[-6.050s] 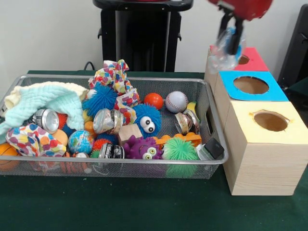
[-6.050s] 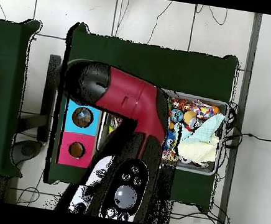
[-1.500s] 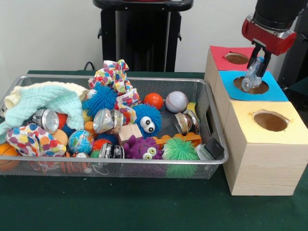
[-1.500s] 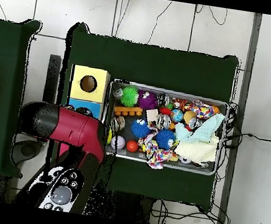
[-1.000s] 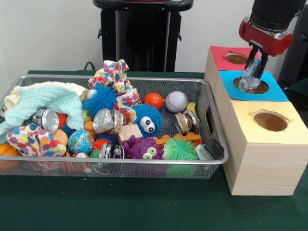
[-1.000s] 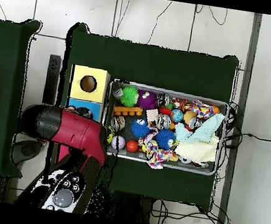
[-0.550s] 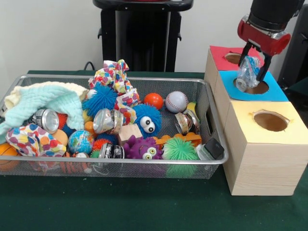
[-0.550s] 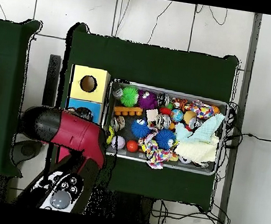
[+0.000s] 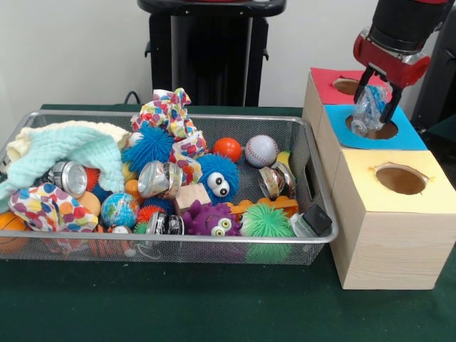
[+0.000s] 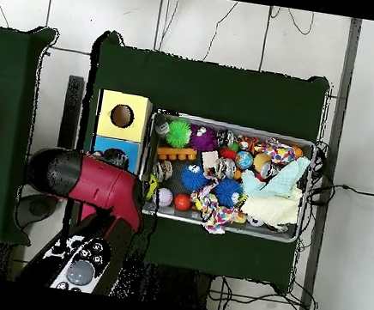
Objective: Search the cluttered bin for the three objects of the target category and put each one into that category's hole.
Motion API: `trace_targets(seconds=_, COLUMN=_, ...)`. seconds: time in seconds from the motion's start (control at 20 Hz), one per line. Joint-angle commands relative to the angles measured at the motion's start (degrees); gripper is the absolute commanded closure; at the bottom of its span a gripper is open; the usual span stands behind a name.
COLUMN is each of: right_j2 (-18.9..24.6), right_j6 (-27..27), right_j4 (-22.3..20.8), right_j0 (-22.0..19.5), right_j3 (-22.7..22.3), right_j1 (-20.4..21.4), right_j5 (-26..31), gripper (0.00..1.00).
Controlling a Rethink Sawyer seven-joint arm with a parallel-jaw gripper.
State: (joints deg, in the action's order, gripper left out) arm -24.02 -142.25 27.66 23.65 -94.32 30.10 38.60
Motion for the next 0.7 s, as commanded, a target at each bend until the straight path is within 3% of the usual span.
trace_targets(seconds=0.05, right_j2=2.13, right_j6=-16.70, right_j4=2.71, right_j0=0.19, right_j3=-3.70, right_j1=-3.14, right_j5=-0.54, gripper=0.00)
trace_targets(seconds=0.7, right_j2=1.12, right_j6=-15.13, right_j4=2.21, right_j0=-0.47, right_j3=-3.57, right_j1=-1.12, right_j5=2.84, gripper=0.00)
